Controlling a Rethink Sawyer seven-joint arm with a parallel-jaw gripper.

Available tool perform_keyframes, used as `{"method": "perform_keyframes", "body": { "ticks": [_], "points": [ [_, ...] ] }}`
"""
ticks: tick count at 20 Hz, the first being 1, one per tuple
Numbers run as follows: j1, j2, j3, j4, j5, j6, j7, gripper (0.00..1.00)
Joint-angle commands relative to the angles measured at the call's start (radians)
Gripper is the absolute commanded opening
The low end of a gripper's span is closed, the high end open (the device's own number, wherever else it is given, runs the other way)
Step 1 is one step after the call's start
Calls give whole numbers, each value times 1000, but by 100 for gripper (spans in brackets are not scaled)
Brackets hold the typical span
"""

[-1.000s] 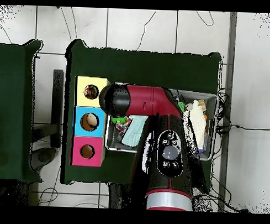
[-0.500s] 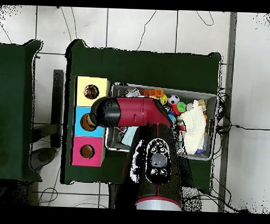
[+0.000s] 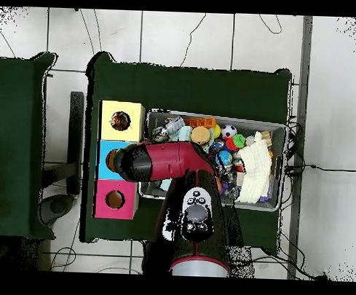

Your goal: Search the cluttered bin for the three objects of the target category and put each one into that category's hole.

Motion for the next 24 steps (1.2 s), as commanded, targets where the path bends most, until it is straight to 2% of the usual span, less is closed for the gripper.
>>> {"method": "perform_keyframes", "body": {
  "ticks": [1, 6, 15, 24],
  "points": [
    [-32, 106, -5, 83, -83, -125, 54, 100],
    [-34, 115, -5, 90, -86, -149, 61, 100],
    [-28, 189, -13, 80, -83, -206, 83, 100],
    [-18, 201, -39, 139, -98, -239, 77, 100]
  ]
}}
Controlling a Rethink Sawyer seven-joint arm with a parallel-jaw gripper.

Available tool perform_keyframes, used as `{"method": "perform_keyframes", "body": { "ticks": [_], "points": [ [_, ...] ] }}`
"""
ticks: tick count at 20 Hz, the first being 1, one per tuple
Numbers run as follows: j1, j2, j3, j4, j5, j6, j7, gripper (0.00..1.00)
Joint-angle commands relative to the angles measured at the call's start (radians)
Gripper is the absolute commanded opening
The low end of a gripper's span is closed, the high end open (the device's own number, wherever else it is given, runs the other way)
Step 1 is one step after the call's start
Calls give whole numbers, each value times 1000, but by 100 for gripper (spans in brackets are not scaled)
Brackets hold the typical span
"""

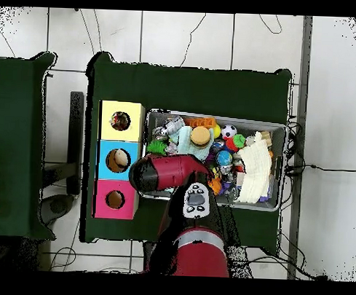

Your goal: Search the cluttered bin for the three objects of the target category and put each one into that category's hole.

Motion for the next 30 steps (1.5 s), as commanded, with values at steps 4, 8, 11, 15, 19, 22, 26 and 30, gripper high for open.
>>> {"method": "perform_keyframes", "body": {
  "ticks": [4, 8, 11, 15, 19, 22, 26, 30],
  "points": [
    [-22, 40, -20, 143, -68, -71, 64, 100],
    [-16, 40, -30, 148, -72, -98, 68, 100],
    [-39, -46, -3, 192, -58, -48, 36, 100],
    [-69, -125, 28, 199, -39, 65, -31, 100],
    [-98, -180, 54, 214, -31, 162, -89, 100],
    [-114, -186, 70, 228, -39, 169, -96, 100],
    [-124, -123, 77, 189, -68, 123, -83, 100],
    [-112, -58, 70, 141, -85, 74, -52, 100]
  ]
}}
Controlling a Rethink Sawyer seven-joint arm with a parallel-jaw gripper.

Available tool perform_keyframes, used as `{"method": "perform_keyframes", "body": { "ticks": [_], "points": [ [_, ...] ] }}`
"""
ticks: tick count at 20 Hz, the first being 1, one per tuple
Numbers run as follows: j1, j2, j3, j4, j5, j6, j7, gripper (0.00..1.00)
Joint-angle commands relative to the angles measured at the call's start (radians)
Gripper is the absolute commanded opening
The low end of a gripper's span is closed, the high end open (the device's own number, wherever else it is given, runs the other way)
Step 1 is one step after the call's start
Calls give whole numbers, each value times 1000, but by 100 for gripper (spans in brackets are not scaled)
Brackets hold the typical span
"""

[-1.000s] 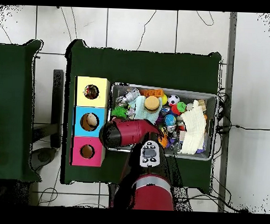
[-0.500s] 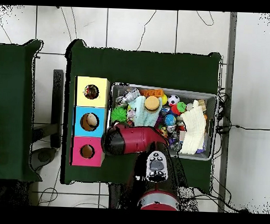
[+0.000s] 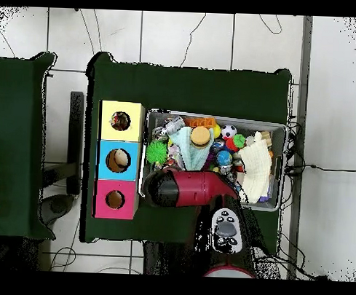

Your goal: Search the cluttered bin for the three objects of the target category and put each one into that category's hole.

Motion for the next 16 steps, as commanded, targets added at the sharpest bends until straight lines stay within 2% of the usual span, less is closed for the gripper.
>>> {"method": "perform_keyframes", "body": {
  "ticks": [1, 5, 8, 16],
  "points": [
    [-3, 123, 77, -29, -76, -16, -29, 100],
    [38, 208, 66, -95, -68, -91, 37, 100],
    [60, 233, 59, -111, -54, -123, 66, 100],
    [71, 216, 63, -70, -32, -172, 76, 100]
  ]
}}
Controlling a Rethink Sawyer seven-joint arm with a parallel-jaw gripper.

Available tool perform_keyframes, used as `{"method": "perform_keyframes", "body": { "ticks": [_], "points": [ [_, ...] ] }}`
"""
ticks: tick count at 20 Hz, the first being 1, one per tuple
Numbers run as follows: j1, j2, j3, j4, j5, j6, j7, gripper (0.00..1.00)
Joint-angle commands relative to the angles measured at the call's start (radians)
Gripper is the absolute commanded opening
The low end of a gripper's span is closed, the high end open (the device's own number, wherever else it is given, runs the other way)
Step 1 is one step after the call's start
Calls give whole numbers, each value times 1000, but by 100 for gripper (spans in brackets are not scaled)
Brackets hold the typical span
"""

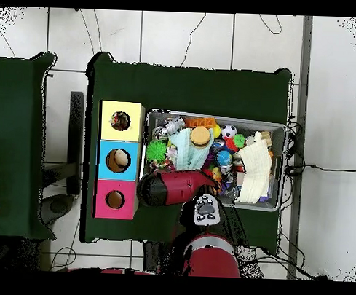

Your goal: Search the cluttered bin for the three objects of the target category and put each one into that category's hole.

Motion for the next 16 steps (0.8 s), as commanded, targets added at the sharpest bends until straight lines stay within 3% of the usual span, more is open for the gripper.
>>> {"method": "perform_keyframes", "body": {
  "ticks": [1, 6, 11, 16],
  "points": [
    [14, 69, 62, -32, -9, -67, 75, 100],
    [5, 61, 80, -12, 3, -82, 82, 100],
    [-4, -79, 126, 36, 56, 31, 72, 100],
    [-38, -131, 162, 40, 82, 77, 53, 100]
  ]
}}
